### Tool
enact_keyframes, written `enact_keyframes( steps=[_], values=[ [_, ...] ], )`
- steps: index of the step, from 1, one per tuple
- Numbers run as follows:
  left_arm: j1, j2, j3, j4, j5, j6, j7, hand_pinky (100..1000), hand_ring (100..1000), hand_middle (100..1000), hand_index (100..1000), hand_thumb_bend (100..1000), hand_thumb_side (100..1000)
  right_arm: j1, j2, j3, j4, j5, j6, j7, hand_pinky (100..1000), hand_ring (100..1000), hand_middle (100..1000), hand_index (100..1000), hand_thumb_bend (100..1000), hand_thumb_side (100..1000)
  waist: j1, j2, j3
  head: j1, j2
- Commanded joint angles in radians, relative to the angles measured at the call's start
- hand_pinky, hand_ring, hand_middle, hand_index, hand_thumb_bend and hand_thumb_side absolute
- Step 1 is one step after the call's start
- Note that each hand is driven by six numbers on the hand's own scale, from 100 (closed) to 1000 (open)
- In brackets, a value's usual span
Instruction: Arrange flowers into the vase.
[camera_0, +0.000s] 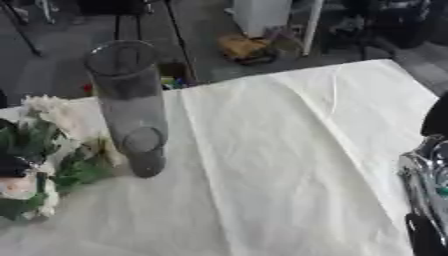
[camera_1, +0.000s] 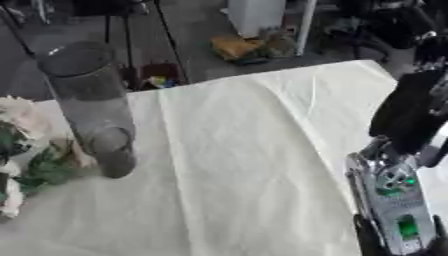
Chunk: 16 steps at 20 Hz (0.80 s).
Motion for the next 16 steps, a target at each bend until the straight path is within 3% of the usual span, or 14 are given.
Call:
enact_keyframes(
  steps=[1, 5, 7, 12, 15, 16],
  values=[
    [-0.027, 0.045, 0.017, -0.020, -0.003, 0.013, 0.008, 309, 516, 605, 784, 100, 629, -0.010, -0.011, -0.006, -0.013, 0.001, -0.009, -0.016, 714, 806, 764, 840, 100, 716, -0.003, -0.028, 0.002, -0.004, -0.007],
    [-0.030, 0.046, 0.016, -0.024, 0.000, 0.020, 0.013, 308, 519, 609, 795, 100, 631, -0.010, -0.012, -0.006, -0.013, 0.002, -0.009, -0.018, 714, 805, 763, 840, 100, 715, -0.004, -0.029, 0.003, -0.005, -0.009],
    [-0.030, 0.047, 0.015, -0.026, 0.002, 0.021, 0.011, 319, 534, 662, 838, 100, 625, -0.009, -0.012, -0.006, -0.013, 0.002, -0.008, -0.018, 714, 805, 763, 840, 100, 715, -0.005, -0.029, 0.003, -0.005, -0.008],
    [-0.034, 0.049, 0.015, -0.031, -0.015, 0.028, 0.013, 374, 571, 678, 685, 100, 477, -0.009, -0.012, -0.006, -0.013, 0.003, -0.008, -0.019, 715, 805, 763, 839, 100, 719, -0.005, -0.029, 0.004, -0.008, -0.008],
    [-0.036, 0.050, 0.015, -0.038, -0.034, 0.034, 0.030, 393, 588, 687, 615, 100, 444, -0.009, -0.012, -0.005, -0.013, 0.004, -0.008, -0.019, 715, 805, 762, 838, 100, 719, -0.005, -0.029, 0.004, -0.010, -0.010],
    [-0.038, 0.050, 0.014, -0.043, -0.042, 0.034, 0.040, 463, 648, 736, 546, 100, 416, -0.009, -0.012, -0.005, -0.013, 0.004, -0.008, -0.019, 715, 805, 762, 837, 100, 716, -0.004, -0.029, 0.004, -0.010, -0.010]
  ],
)
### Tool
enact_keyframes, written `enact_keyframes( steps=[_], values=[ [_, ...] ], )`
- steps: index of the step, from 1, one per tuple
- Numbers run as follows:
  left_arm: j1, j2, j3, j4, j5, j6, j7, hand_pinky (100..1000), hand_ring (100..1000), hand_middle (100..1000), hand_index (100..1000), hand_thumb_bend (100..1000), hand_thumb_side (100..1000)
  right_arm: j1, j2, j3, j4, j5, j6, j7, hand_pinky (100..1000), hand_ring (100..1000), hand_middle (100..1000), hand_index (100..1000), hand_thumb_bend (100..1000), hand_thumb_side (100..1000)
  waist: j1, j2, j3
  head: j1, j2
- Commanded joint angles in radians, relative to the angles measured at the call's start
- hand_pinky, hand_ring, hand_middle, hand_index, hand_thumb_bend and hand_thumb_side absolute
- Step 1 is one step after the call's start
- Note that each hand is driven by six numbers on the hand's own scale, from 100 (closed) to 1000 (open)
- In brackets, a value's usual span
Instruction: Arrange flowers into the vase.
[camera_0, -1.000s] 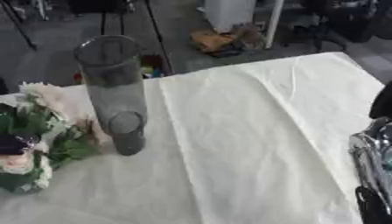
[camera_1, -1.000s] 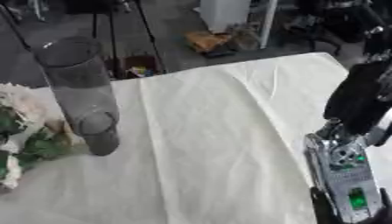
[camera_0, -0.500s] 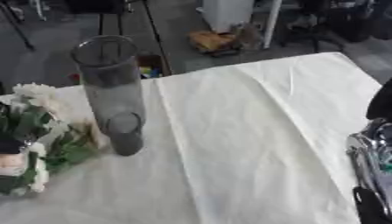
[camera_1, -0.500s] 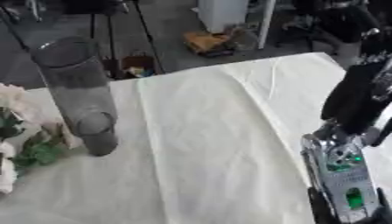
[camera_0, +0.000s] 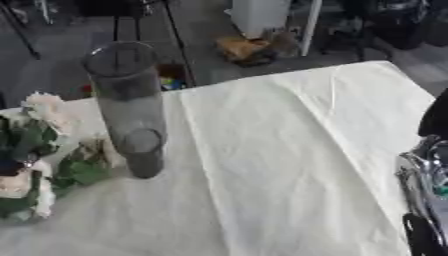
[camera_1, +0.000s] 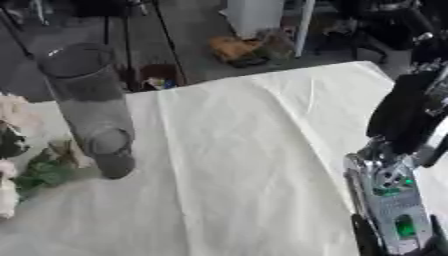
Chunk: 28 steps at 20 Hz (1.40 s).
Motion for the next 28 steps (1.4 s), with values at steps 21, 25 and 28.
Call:
enact_keyframes(
  steps=[21, 25, 28],
  values=[
    [-0.020, 0.034, 0.007, -0.026, 0.014, 0.020, 0.018, 436, 621, 655, 296, 100, 422, -0.014, -0.013, -0.006, -0.013, 0.002, -0.009, -0.029, 714, 803, 760, 832, 100, 701, -0.004, -0.026, -0.002, -0.008, -0.020],
    [-0.021, 0.037, 0.007, -0.039, 0.041, 0.015, 0.029, 423, 612, 634, 278, 100, 387, -0.013, -0.013, -0.006, -0.013, 0.002, -0.007, -0.032, 713, 803, 760, 832, 100, 690, -0.004, -0.027, -0.001, -0.009, -0.018],
    [-0.019, 0.040, 0.010, -0.050, 0.056, 0.009, 0.042, 417, 608, 630, 274, 100, 378, -0.012, -0.013, -0.007, -0.013, 0.002, -0.005, -0.034, 713, 803, 759, 831, 100, 682, -0.004, -0.028, -0.001, -0.010, -0.019]
  ],
)
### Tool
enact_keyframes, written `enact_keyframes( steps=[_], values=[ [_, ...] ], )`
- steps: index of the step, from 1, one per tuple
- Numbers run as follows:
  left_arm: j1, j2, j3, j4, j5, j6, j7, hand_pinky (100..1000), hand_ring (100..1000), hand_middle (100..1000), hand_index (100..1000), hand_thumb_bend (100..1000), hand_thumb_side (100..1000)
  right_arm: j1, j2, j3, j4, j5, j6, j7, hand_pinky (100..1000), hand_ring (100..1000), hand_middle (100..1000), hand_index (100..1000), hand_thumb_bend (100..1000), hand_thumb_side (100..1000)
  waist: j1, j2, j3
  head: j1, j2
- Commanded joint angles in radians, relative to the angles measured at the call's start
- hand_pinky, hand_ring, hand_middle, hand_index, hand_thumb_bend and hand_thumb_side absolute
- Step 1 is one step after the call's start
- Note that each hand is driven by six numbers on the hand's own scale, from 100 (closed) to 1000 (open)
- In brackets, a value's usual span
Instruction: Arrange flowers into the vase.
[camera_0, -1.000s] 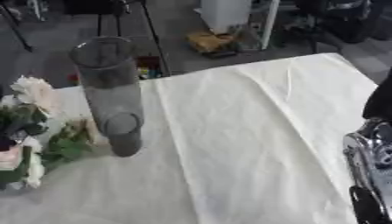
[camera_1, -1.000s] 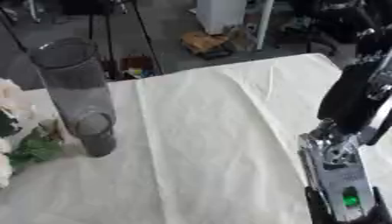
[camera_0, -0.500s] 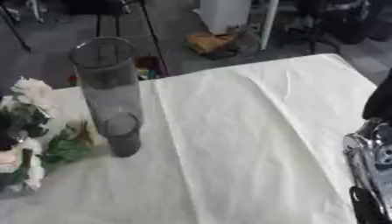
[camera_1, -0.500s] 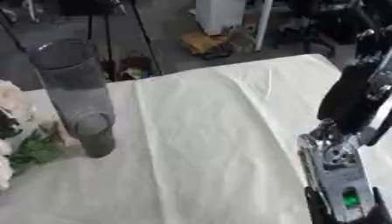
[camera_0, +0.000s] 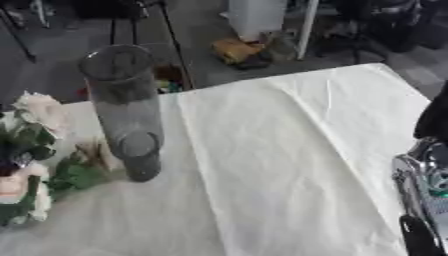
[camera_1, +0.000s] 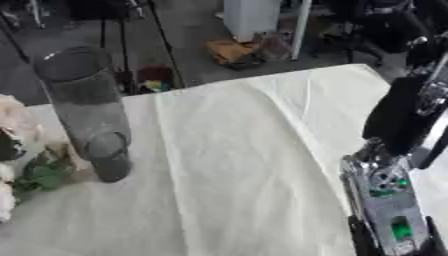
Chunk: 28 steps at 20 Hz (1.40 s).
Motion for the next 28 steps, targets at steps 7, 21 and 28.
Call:
enact_keyframes(
  steps=[7, 21, 28],
  values=[
    [-0.019, 0.047, 0.031, -0.048, 0.077, 0.019, 0.057, 383, 582, 602, 263, 100, 371, -0.010, -0.013, -0.007, -0.013, 0.004, -0.010, -0.023, 714, 803, 759, 830, 100, 670, -0.004, -0.030, 0.003, -0.007, -0.010],
    [-0.013, 0.082, 0.083, -0.124, 0.150, 0.077, 0.181, 358, 578, 602, 257, 100, 363, -0.007, -0.013, -0.009, -0.013, 0.009, -0.007, -0.032, 713, 802, 758, 829, 100, 663, -0.005, -0.032, 0.006, -0.018, -0.010],
    [-0.011, 0.102, 0.114, -0.156, 0.248, 0.109, 0.279, 355, 576, 597, 253, 100, 378, -0.006, -0.013, -0.009, -0.013, 0.011, -0.006, -0.037, 713, 802, 758, 829, 100, 660, -0.006, -0.035, 0.007, -0.025, -0.012]
  ],
)
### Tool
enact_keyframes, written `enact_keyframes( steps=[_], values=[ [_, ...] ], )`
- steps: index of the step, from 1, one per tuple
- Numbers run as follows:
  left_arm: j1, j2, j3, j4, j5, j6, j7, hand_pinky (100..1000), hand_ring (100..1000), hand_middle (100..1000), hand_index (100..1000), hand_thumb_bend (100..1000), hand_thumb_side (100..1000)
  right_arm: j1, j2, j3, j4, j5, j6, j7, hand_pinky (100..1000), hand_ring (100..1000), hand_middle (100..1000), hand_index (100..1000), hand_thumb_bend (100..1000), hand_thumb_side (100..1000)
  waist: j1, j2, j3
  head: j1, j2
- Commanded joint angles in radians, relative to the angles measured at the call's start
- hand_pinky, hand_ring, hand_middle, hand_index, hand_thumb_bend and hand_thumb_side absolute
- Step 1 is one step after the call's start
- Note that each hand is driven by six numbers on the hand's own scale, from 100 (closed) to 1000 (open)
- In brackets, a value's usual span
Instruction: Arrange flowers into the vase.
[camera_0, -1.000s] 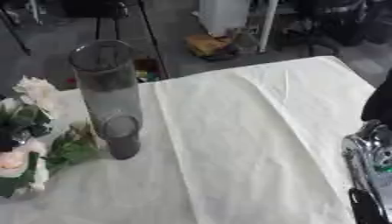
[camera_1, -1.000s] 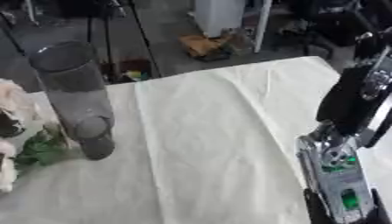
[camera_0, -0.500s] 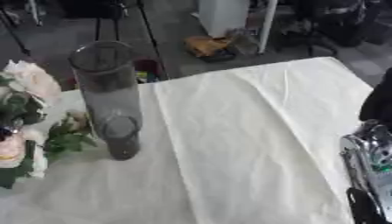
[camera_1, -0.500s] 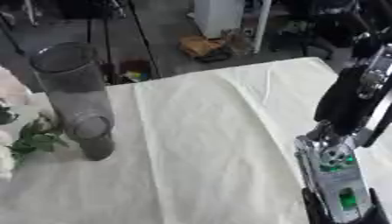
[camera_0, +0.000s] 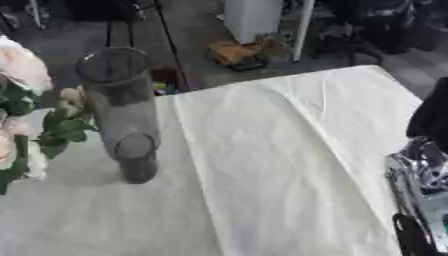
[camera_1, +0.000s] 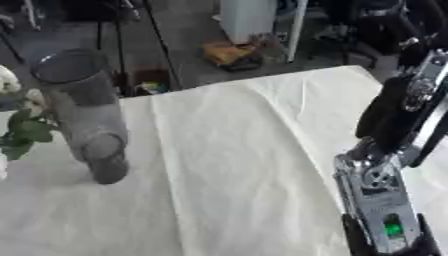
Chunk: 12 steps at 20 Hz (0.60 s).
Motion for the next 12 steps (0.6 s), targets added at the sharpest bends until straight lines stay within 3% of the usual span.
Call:
enact_keyframes(
  steps=[1, 6, 7, 8, 12],
  values=[
    [-0.014, 0.049, 0.035, -0.027, 0.051, 0.014, 0.045, 355, 576, 593, 251, 100, 382, -0.007, -0.013, -0.009, -0.013, 0.007, -0.015, -0.020, 713, 802, 758, 829, 100, 659, -0.003, -0.027, 0.002, -0.009, -0.013],
    [-0.017, 0.058, 0.065, -0.052, 0.150, 0.037, 0.109, 352, 571, 583, 247, 100, 405, -0.006, -0.013, -0.009, -0.013, 0.007, -0.014, -0.021, 712, 801, 758, 828, 100, 660, -0.004, -0.028, 0.004, -0.018, -0.019],
    [-0.019, 0.059, 0.074, -0.055, 0.173, 0.044, 0.127, 350, 569, 580, 246, 100, 447, -0.006, -0.013, -0.009, -0.013, 0.008, -0.014, -0.022, 713, 802, 758, 828, 100, 659, -0.004, -0.029, 0.004, -0.019, -0.019],
    [-0.020, 0.061, 0.080, -0.057, 0.194, 0.050, 0.146, 349, 569, 580, 246, 100, 411, -0.006, -0.014, -0.009, -0.013, 0.008, -0.014, -0.023, 712, 802, 758, 828, 100, 659, -0.004, -0.029, 0.004, -0.019, -0.019],
    [-0.021, 0.074, 0.097, -0.067, 0.249, 0.062, 0.207, 347, 568, 577, 245, 100, 421, -0.006, -0.014, -0.009, -0.013, 0.009, -0.013, -0.025, 712, 802, 760, 828, 100, 657, -0.004, -0.031, 0.007, -0.019, -0.017]
  ],
)
